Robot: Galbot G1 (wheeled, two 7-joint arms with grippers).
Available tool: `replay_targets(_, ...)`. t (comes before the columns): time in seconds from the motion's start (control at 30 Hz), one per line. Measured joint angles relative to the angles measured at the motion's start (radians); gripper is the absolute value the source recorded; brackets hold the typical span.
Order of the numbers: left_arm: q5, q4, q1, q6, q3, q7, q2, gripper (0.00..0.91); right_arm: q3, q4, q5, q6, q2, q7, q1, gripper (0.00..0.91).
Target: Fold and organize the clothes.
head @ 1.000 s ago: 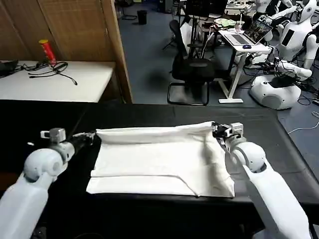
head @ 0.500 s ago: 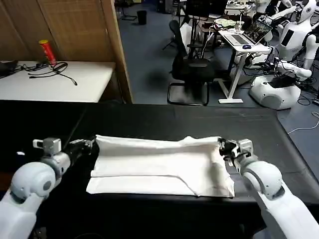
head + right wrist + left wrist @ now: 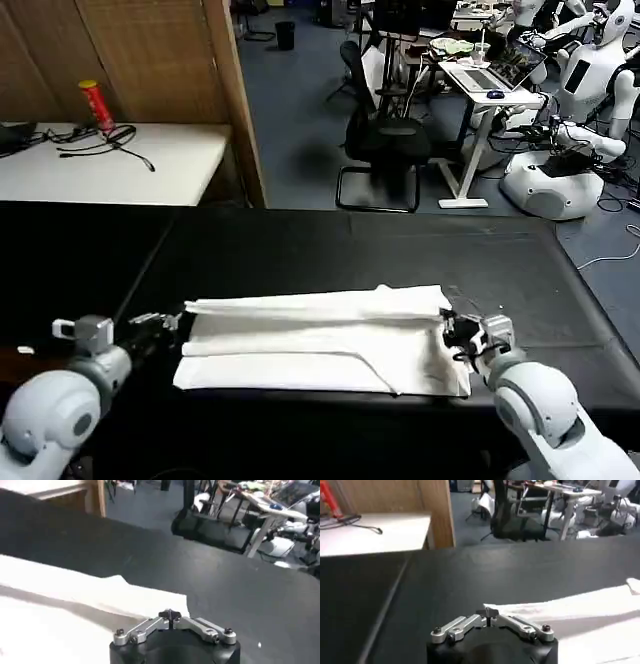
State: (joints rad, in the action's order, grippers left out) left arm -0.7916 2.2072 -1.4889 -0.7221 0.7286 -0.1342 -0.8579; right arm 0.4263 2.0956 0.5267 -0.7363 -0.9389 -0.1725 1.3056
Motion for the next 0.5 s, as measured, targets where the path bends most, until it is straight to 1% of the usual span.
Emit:
replay_targets(0.23, 0.027, 0.017, -0.065, 0.0, 0.013, 0.001, -0.017, 0.0, 0.001, 0.005, -0.001, 0.0, 0.002, 0.0, 0.022, 0.0)
replay_targets(0.5, 0.091, 0.004, -0.109, -0.001, -0.002, 0.006, -0.04, 0.0, -0.002, 0.006, -0.001, 0.0, 0.002, -0.001, 0.033, 0.0)
